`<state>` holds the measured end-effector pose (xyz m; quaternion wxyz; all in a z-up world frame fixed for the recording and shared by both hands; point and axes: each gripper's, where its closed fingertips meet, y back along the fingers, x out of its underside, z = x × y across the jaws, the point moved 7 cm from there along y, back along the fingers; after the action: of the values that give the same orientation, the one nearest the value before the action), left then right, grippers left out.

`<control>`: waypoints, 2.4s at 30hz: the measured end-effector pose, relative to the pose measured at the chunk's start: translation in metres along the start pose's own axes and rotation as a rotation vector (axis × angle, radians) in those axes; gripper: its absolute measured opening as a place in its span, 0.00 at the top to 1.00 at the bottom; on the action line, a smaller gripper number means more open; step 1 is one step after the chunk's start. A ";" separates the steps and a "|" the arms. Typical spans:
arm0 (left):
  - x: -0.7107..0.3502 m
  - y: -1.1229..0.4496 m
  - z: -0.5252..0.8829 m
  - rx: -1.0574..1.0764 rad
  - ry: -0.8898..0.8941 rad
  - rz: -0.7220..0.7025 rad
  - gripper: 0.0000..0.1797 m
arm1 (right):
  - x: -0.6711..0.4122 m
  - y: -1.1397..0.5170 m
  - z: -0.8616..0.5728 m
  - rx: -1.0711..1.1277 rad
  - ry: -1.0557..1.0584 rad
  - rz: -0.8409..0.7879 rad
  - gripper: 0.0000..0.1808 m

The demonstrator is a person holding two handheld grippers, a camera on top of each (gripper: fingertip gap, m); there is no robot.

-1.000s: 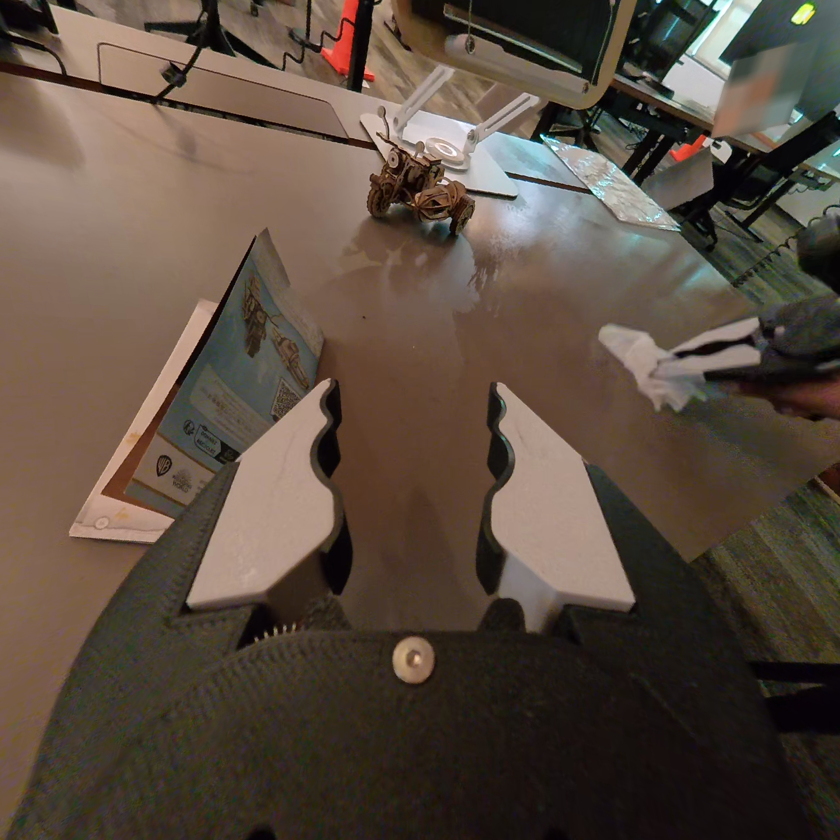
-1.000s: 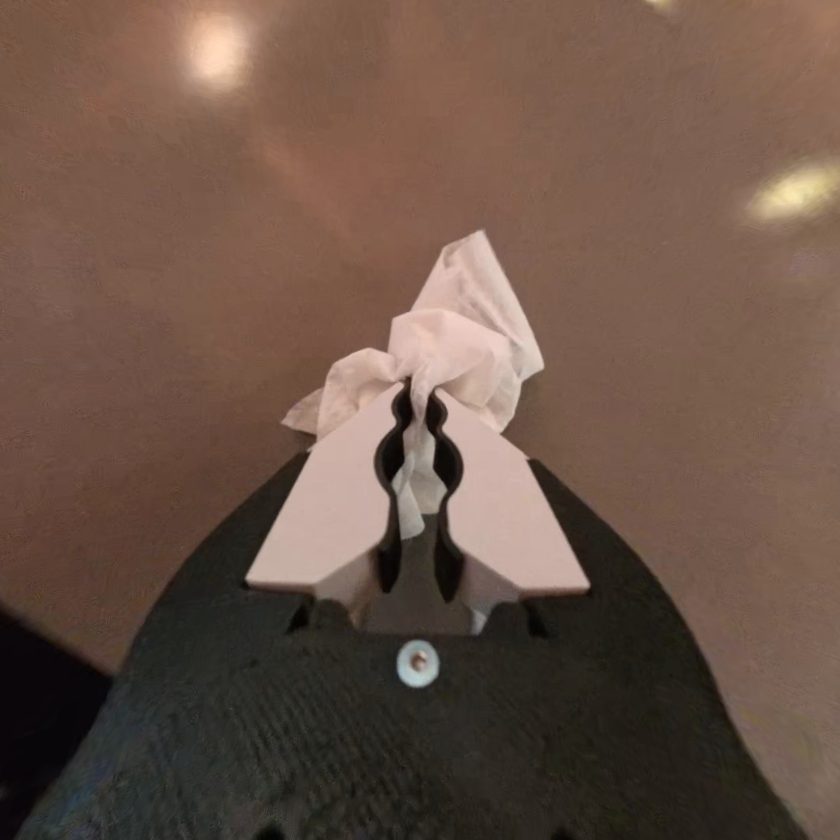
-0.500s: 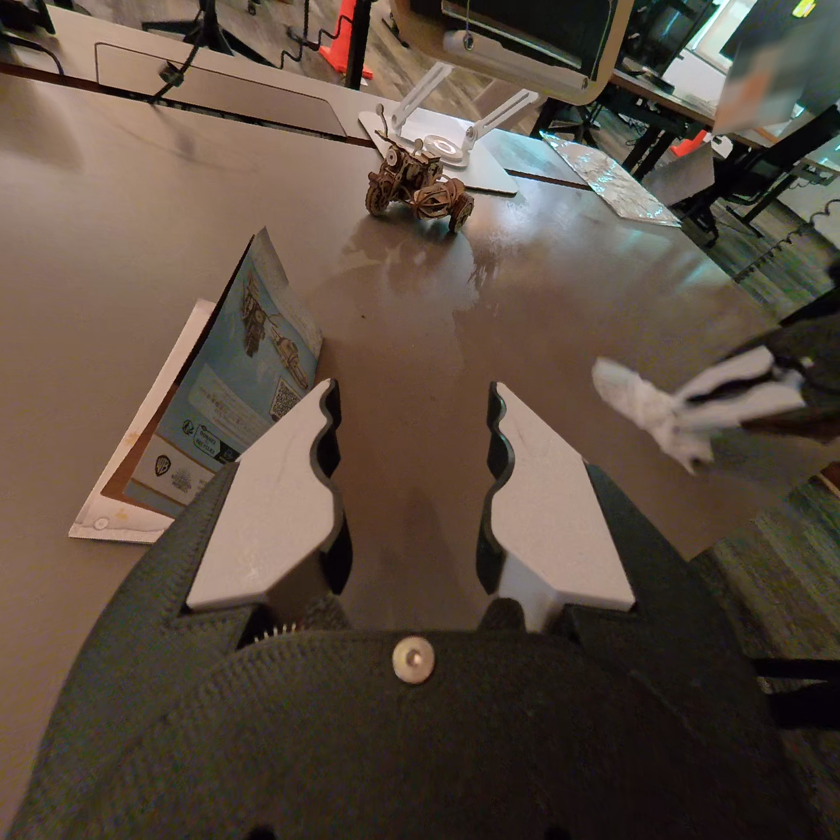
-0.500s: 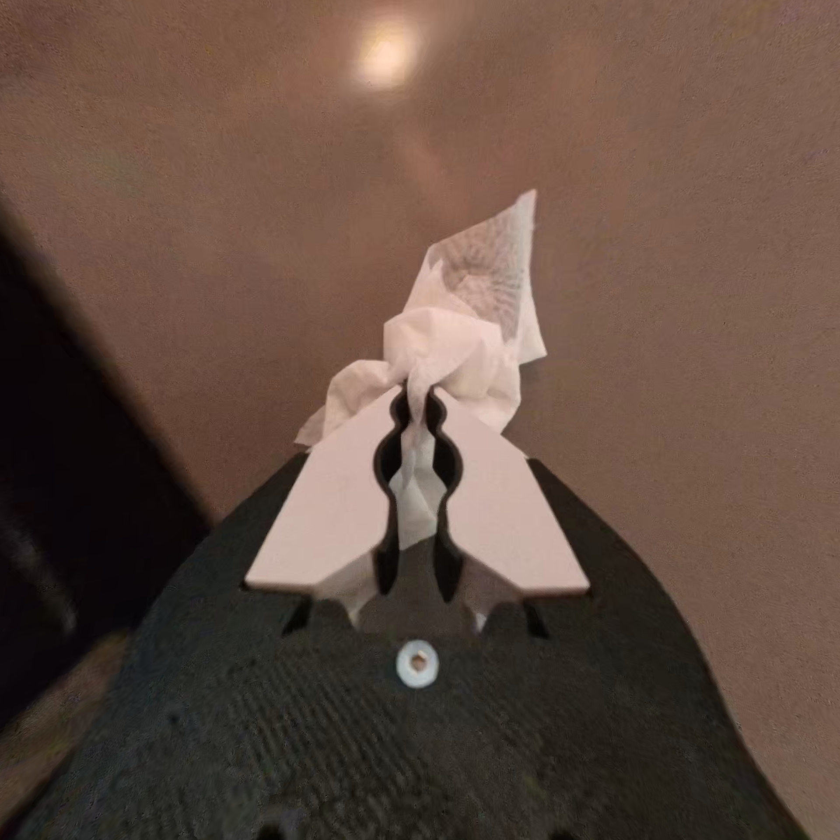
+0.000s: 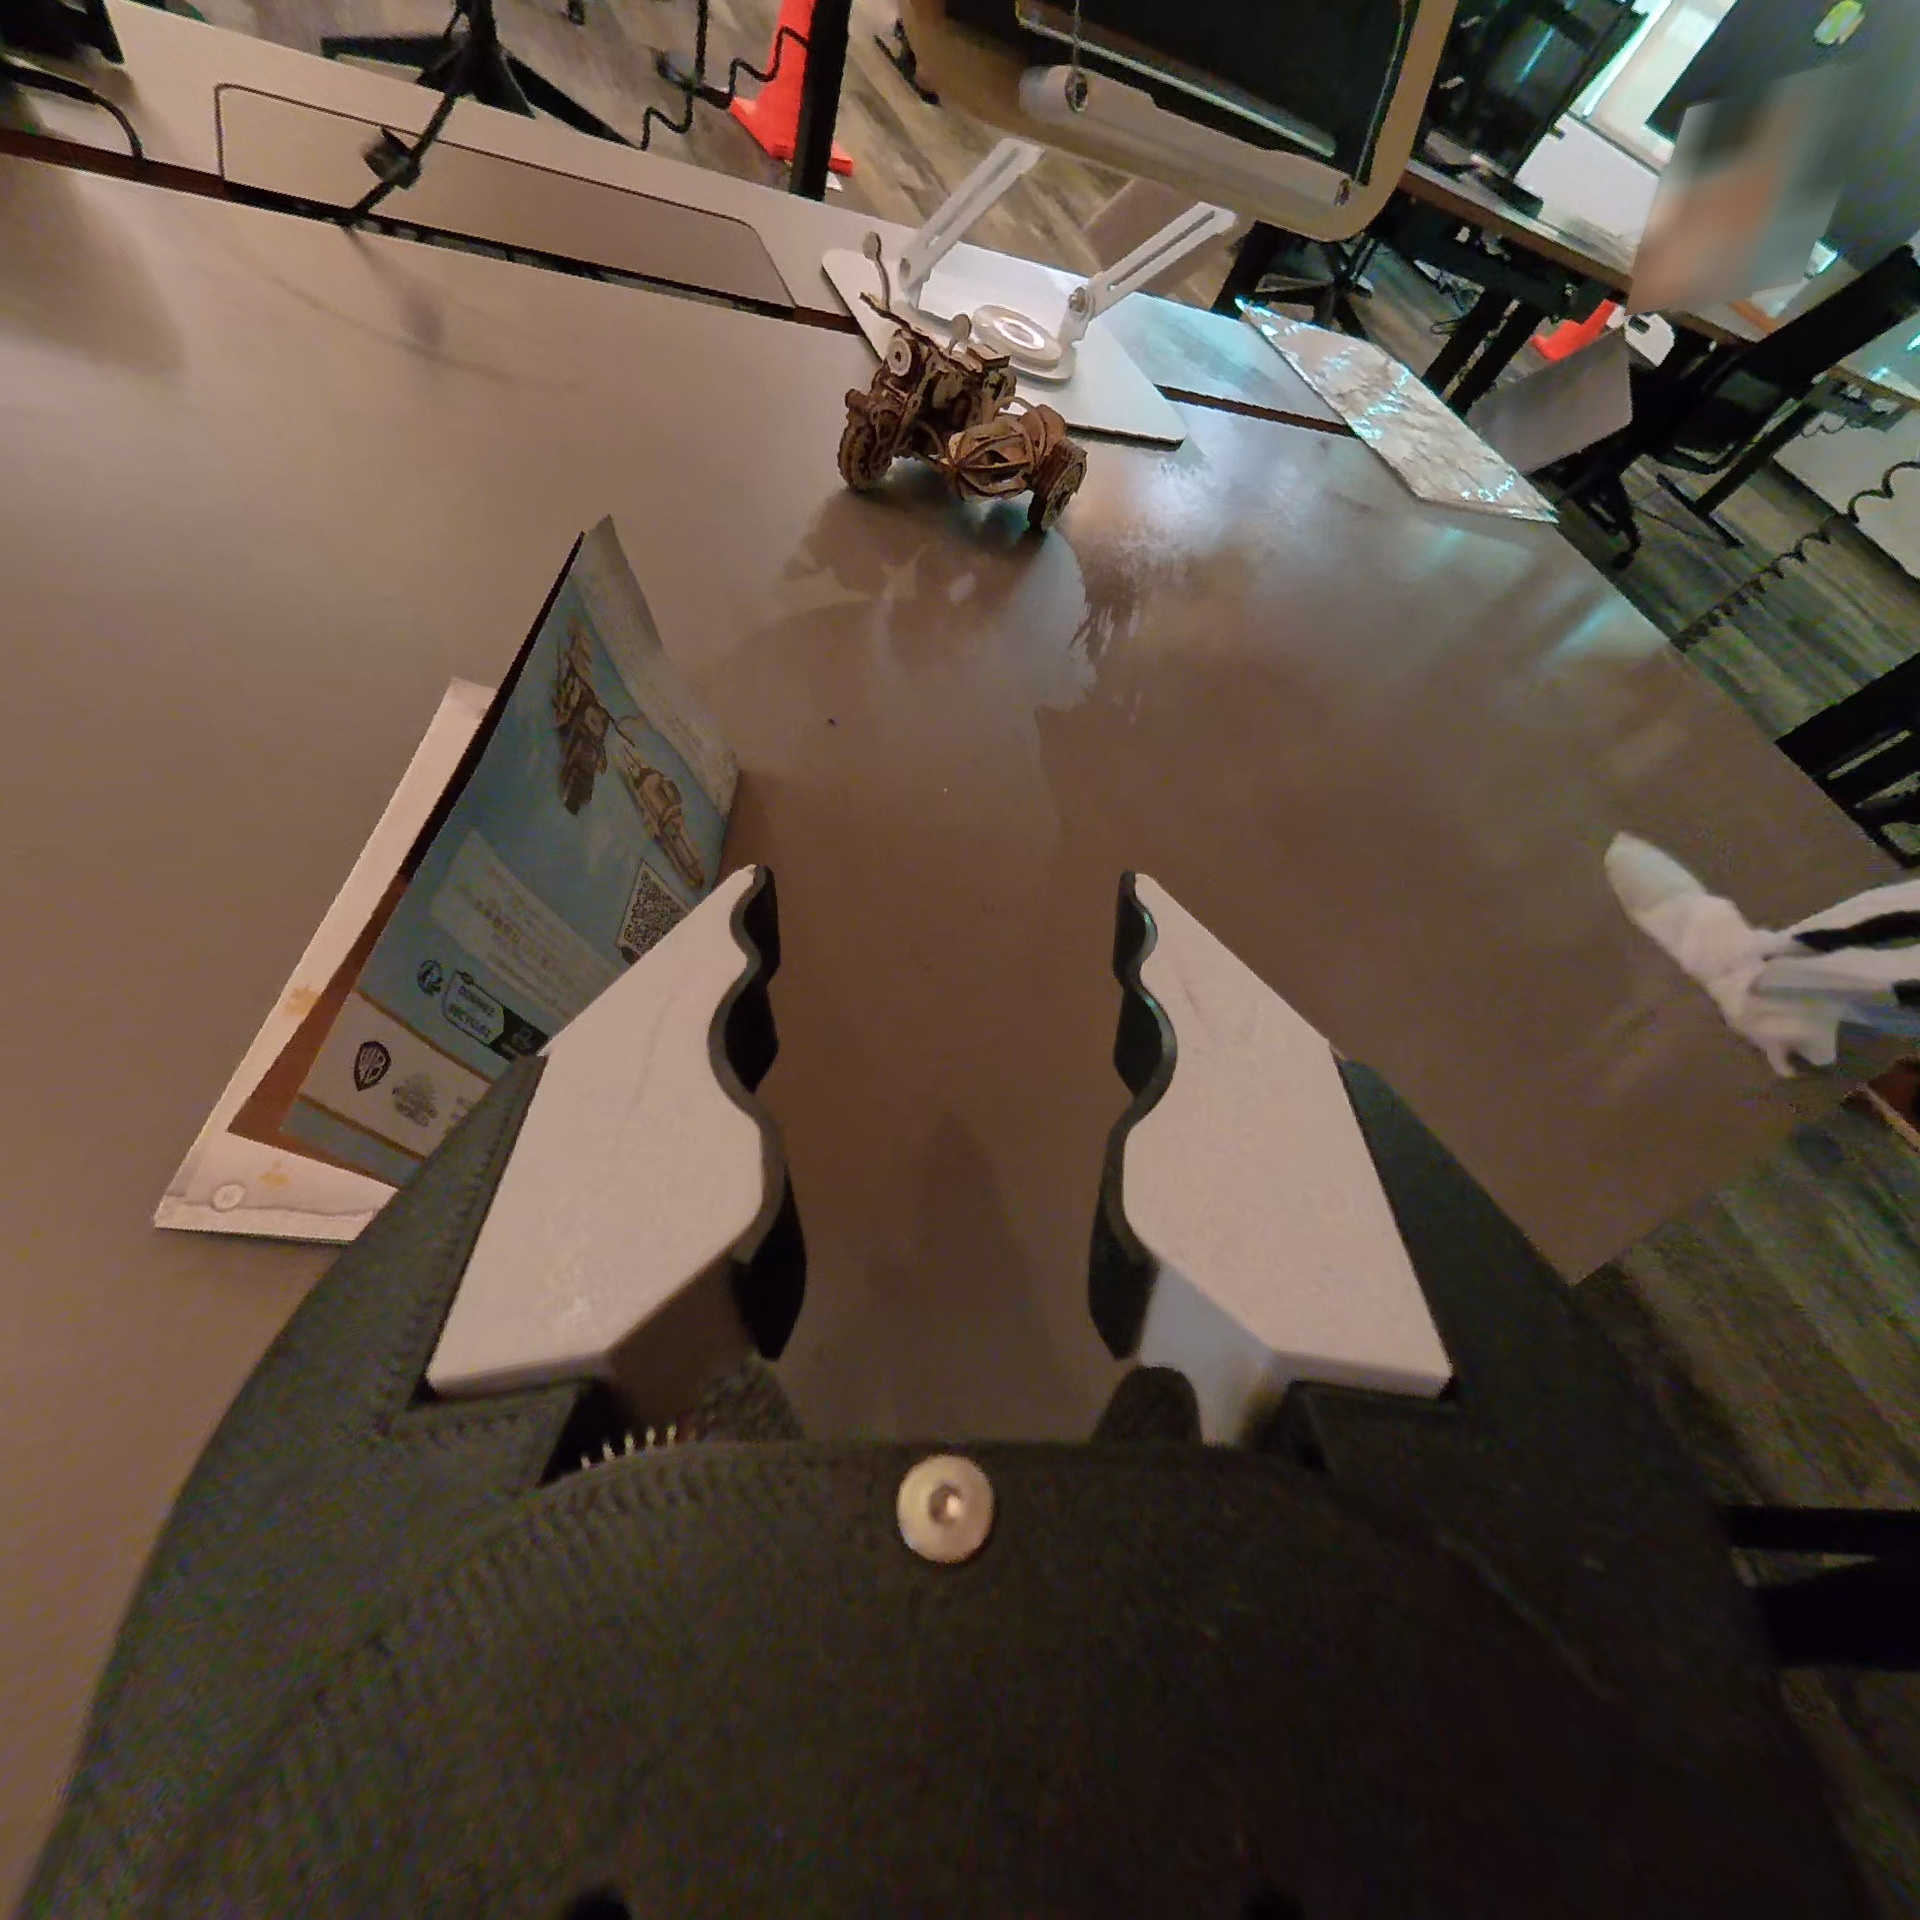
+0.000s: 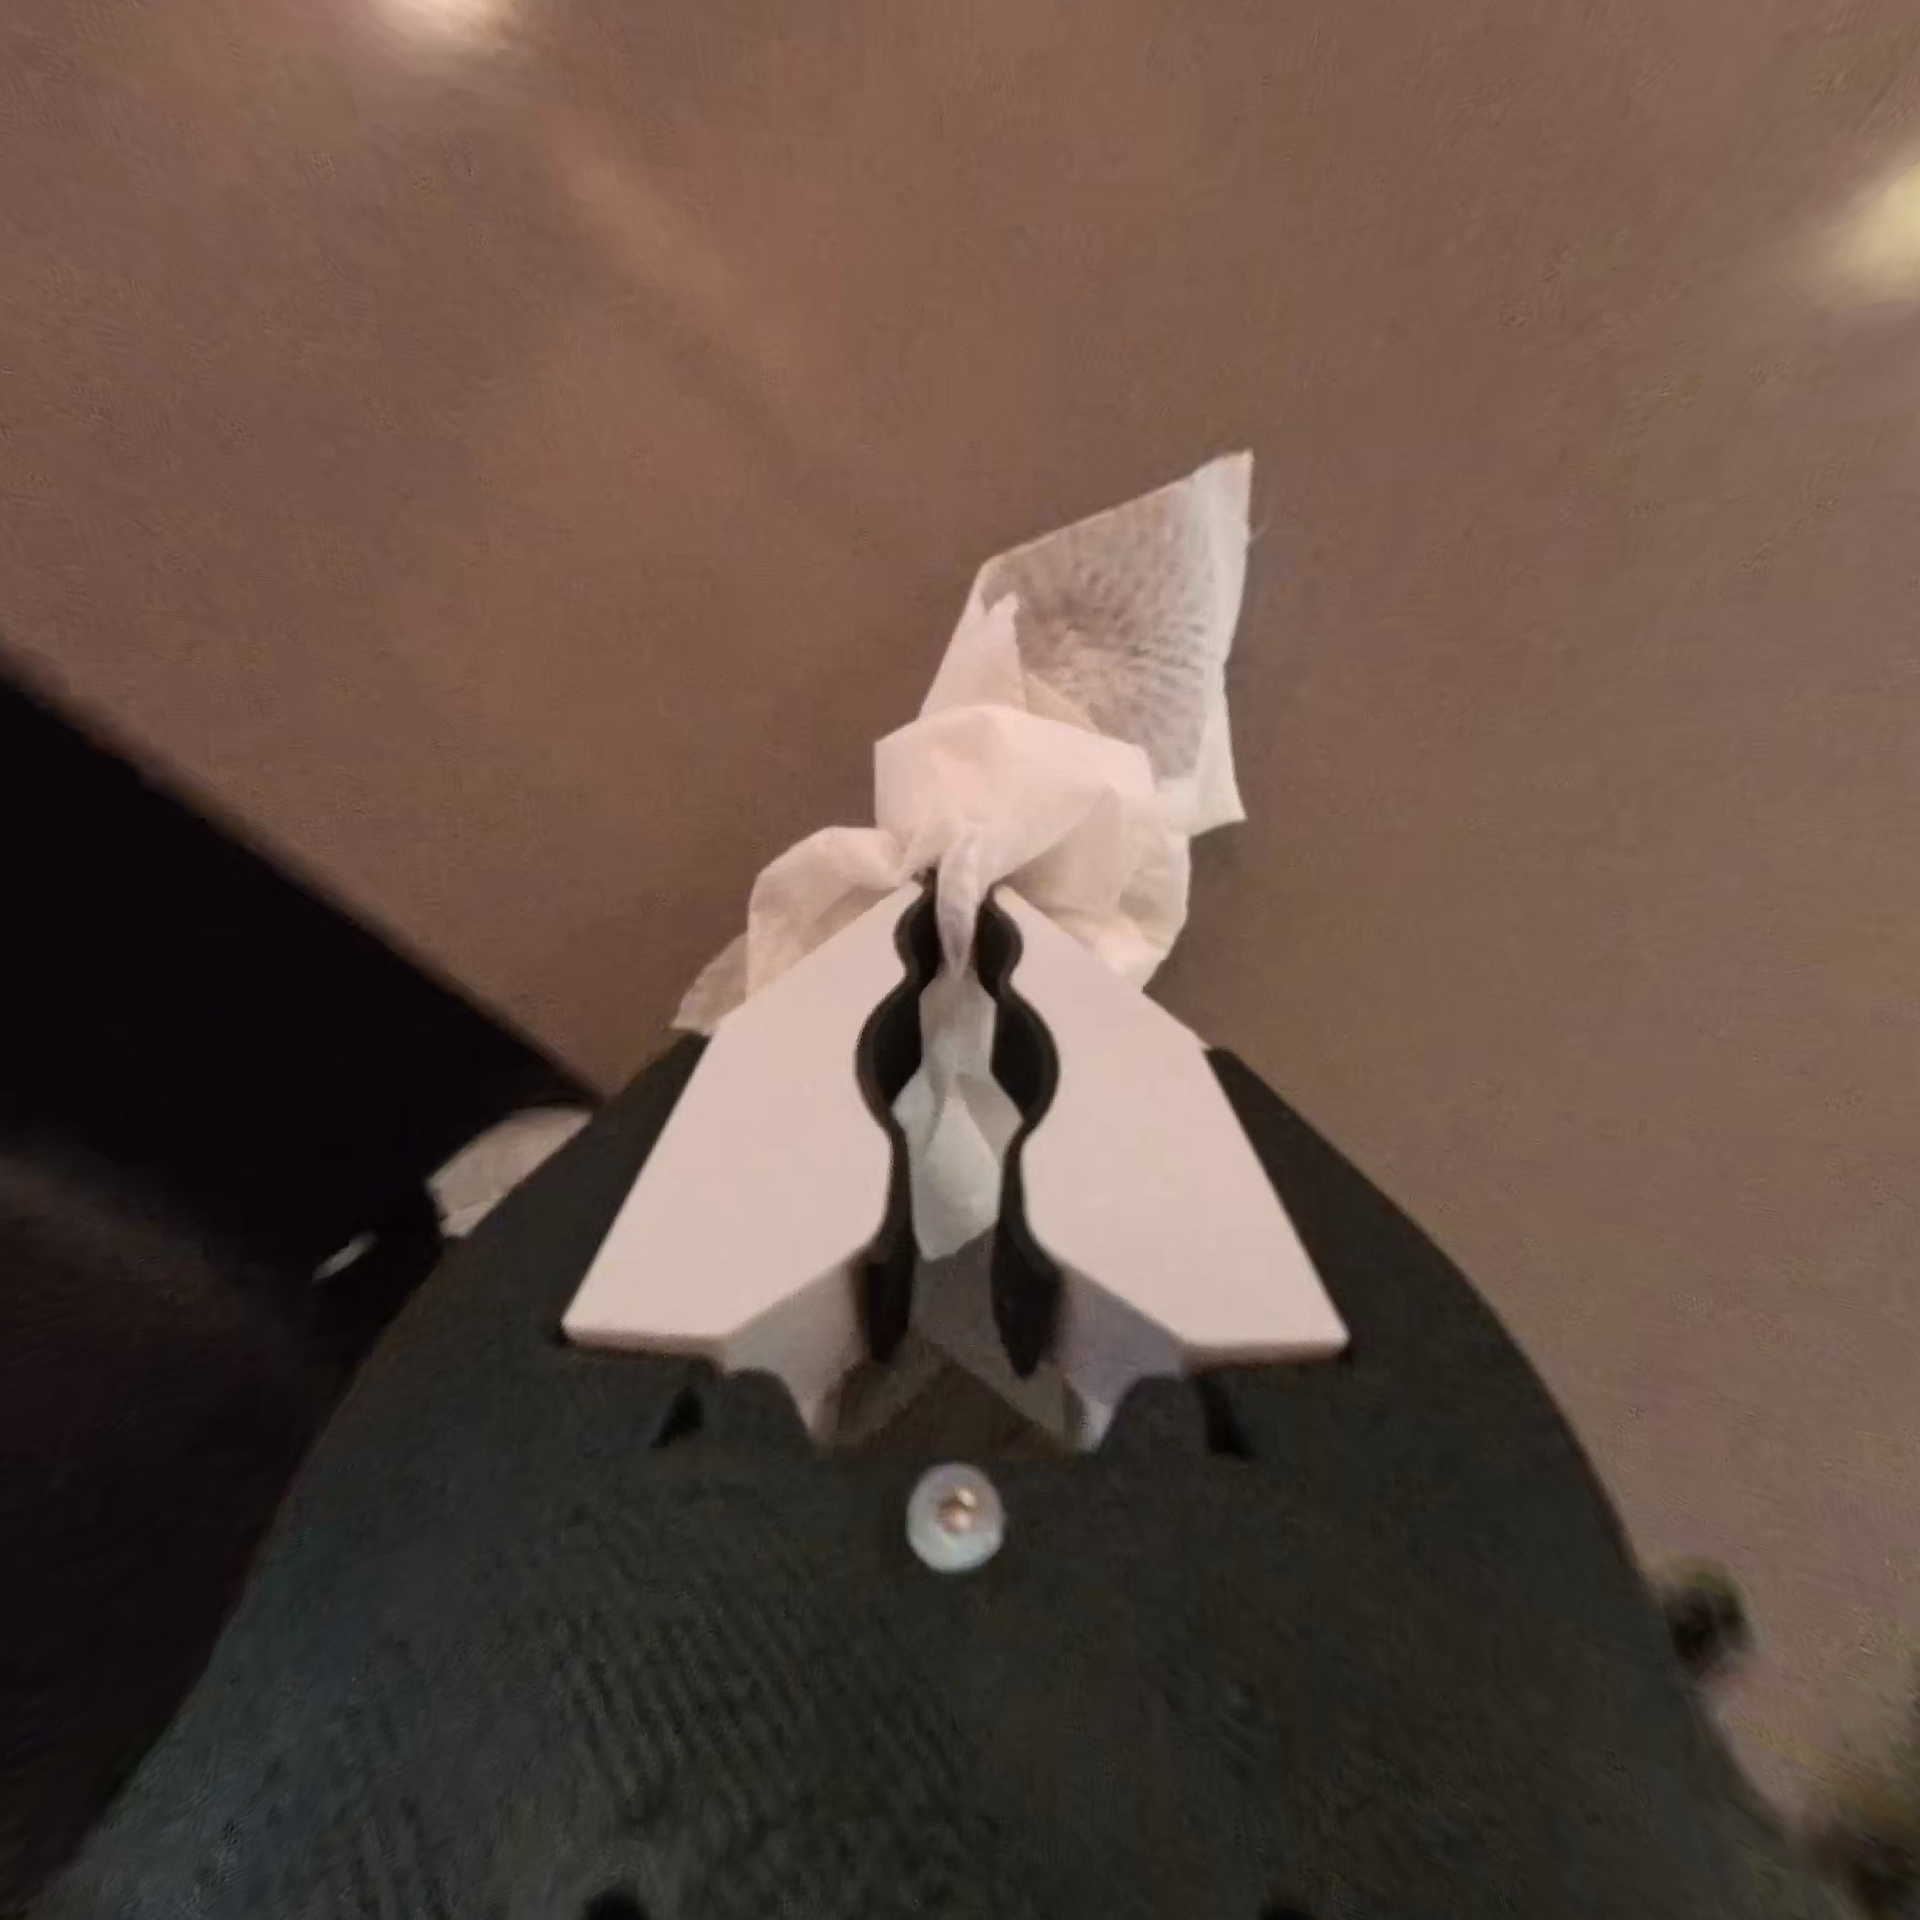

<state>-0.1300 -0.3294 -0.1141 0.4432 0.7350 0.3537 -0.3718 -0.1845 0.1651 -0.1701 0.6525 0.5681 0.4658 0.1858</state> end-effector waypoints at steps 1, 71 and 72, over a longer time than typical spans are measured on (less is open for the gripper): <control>0.000 0.000 0.000 -0.002 -0.005 0.001 0.66 | -0.014 -0.004 0.023 -0.096 0.087 -0.025 0.97; -0.004 -0.006 0.007 0.019 0.016 0.004 0.66 | -0.205 -0.039 -0.027 0.101 -0.005 -0.355 0.91; -0.004 -0.006 0.007 0.019 0.017 0.005 0.66 | -0.200 -0.041 -0.032 0.110 -0.007 -0.326 0.87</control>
<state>-0.1385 -0.3344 -0.1151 0.4340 0.7431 0.3522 -0.3679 -0.3222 0.0172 -0.1251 0.6435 0.5204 0.5591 0.0496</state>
